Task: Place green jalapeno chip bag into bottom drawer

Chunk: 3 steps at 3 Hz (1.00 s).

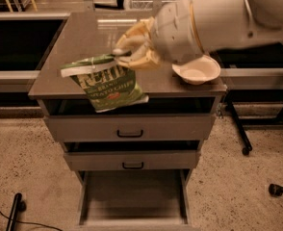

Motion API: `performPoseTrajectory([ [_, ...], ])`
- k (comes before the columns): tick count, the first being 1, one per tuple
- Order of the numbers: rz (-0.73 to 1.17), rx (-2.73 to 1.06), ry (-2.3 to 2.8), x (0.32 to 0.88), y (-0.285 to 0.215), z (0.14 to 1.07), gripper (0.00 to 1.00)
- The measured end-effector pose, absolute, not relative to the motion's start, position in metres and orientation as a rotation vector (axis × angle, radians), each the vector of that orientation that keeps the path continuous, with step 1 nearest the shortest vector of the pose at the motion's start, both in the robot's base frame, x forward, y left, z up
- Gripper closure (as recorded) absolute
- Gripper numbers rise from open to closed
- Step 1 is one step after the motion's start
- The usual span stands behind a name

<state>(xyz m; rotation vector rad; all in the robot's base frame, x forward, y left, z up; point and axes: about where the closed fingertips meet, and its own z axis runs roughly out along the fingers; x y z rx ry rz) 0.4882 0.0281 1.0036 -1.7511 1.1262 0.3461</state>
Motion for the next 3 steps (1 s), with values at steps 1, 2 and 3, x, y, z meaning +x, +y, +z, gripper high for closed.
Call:
performPoseTrajectory([
  [1, 0.484, -1.603, 1.251, 0.460, 0.022, 0.960, 1.00],
  [2, 0.567, -1.605, 1.345, 0.434, 0.019, 0.907, 1.00],
  [3, 0.554, -1.620, 1.339, 0.434, 0.022, 0.912, 1.00],
])
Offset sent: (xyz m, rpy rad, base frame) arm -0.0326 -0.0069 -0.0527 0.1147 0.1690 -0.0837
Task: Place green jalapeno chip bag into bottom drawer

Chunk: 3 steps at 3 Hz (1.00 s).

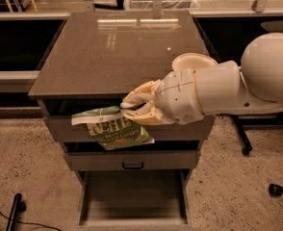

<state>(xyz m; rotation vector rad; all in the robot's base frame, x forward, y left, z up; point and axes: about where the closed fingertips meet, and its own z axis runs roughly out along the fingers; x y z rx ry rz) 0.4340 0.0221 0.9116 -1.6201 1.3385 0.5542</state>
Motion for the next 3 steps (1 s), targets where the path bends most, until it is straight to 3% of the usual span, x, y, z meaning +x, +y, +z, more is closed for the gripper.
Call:
performPoseTrajectory([
  [1, 0.554, -1.611, 1.342, 0.435, 0.021, 0.906, 1.00],
  [3, 0.614, -1.381, 1.464, 0.439, -0.013, 0.732, 1.00],
])
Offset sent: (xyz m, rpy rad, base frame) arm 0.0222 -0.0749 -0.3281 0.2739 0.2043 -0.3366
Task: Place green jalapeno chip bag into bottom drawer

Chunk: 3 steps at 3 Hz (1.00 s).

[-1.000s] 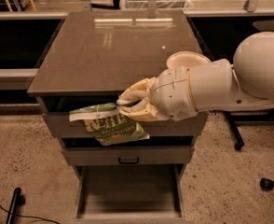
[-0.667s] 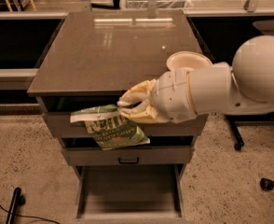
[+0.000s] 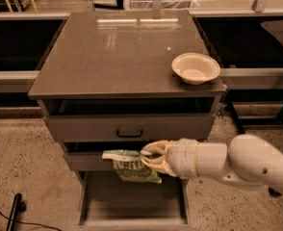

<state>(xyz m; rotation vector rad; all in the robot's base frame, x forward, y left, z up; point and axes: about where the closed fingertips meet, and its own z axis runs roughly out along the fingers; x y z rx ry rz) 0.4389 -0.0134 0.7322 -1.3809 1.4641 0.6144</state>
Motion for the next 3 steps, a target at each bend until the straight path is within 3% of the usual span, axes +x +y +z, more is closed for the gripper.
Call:
performPoseTrajectory([
  [1, 0.660, -1.267, 1.462, 0.452, -0.026, 0.659, 1.00],
  [2, 0.658, -1.274, 1.479, 0.451, -0.025, 0.653, 1.00],
  [3, 0.612, -1.232, 1.606, 0.461, -0.055, 0.590, 1.00],
])
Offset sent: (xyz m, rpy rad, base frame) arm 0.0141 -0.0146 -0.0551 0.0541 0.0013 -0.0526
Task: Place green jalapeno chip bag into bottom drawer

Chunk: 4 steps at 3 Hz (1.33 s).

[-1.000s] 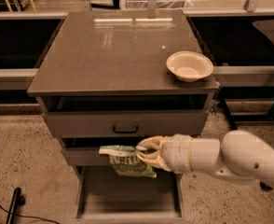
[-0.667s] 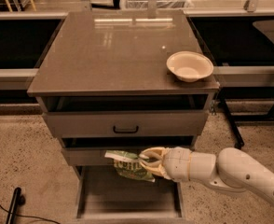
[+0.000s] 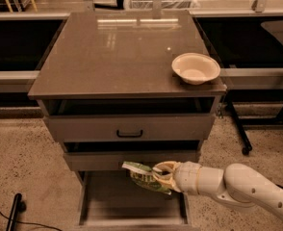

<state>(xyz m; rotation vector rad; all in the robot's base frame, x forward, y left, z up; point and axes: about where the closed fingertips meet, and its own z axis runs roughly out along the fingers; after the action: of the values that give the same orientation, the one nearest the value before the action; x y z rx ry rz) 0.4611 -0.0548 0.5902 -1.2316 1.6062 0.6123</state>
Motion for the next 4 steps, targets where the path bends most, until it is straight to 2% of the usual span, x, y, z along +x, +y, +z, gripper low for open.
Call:
performPoseTrajectory([
  [2, 0.679, -0.956, 1.700, 0.461, -0.112, 0.471, 1.00],
  [3, 0.743, -0.867, 1.690, 0.468, -0.119, 0.425, 1.00],
  [4, 0.821, -0.775, 1.611, 0.477, -0.098, 0.382, 1.00],
])
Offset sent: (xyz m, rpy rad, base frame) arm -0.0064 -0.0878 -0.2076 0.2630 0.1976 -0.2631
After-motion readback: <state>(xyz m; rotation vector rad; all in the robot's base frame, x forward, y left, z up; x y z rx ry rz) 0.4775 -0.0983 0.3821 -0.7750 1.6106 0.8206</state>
